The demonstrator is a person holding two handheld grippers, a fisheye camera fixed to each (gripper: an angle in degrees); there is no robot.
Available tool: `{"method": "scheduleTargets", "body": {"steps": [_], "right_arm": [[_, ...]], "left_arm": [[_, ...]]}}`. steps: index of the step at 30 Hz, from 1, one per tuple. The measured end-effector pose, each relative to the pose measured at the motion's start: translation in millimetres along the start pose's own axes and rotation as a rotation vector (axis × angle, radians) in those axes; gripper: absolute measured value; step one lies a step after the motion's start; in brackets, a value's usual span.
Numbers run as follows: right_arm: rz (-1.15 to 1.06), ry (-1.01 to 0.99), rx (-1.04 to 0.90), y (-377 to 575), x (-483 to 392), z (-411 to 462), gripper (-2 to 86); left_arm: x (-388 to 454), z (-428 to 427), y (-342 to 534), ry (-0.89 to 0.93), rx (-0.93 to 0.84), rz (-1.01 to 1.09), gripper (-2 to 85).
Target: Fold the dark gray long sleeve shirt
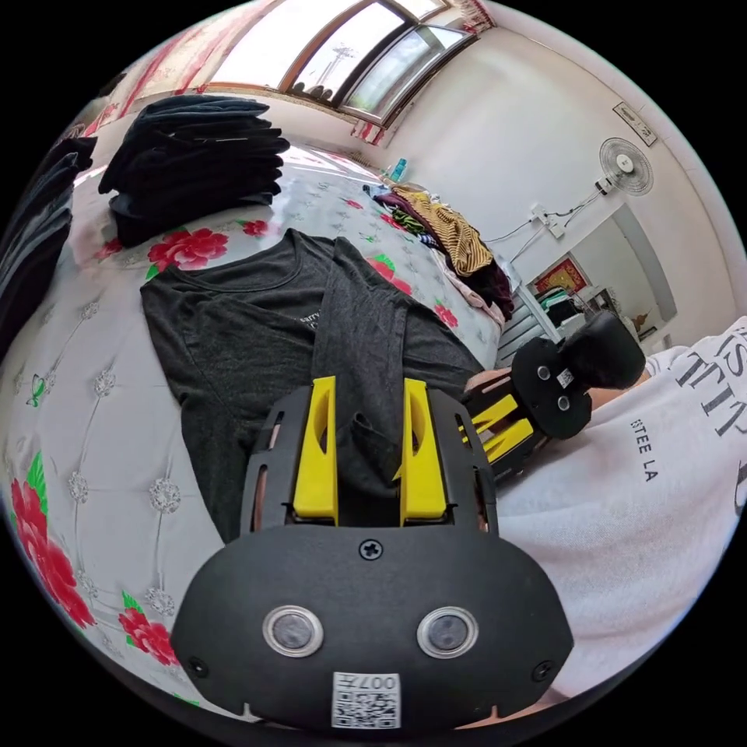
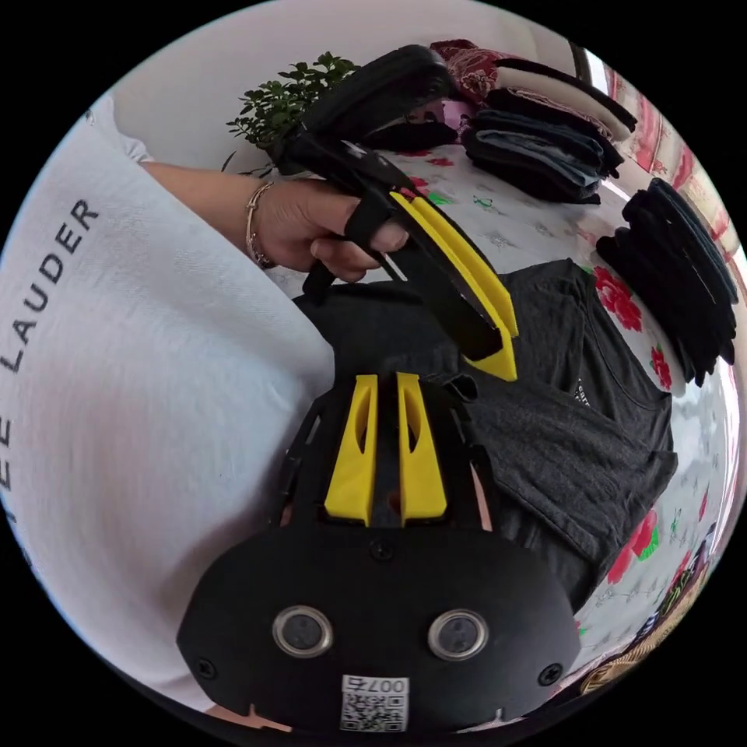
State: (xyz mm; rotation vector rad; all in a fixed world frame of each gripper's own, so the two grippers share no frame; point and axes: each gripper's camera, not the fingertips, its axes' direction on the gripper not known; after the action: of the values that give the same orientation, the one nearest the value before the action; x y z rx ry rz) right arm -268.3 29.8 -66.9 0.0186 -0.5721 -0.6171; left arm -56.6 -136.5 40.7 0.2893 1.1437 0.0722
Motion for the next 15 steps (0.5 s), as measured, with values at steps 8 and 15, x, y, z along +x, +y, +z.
{"method": "scheduleTargets", "body": {"steps": [8, 15], "right_arm": [[-0.047, 0.109, -0.008, 0.5, -10.2, 4.9, 5.1], [0.028, 0.043, 0.052, 6.6, 0.8, -8.8, 5.5]], "left_arm": [[8.4, 43.8, 3.9, -0.171, -0.265, 0.025, 3.6], [17.5, 12.2, 18.0, -0.198, -0.178, -0.088, -0.9]]}}
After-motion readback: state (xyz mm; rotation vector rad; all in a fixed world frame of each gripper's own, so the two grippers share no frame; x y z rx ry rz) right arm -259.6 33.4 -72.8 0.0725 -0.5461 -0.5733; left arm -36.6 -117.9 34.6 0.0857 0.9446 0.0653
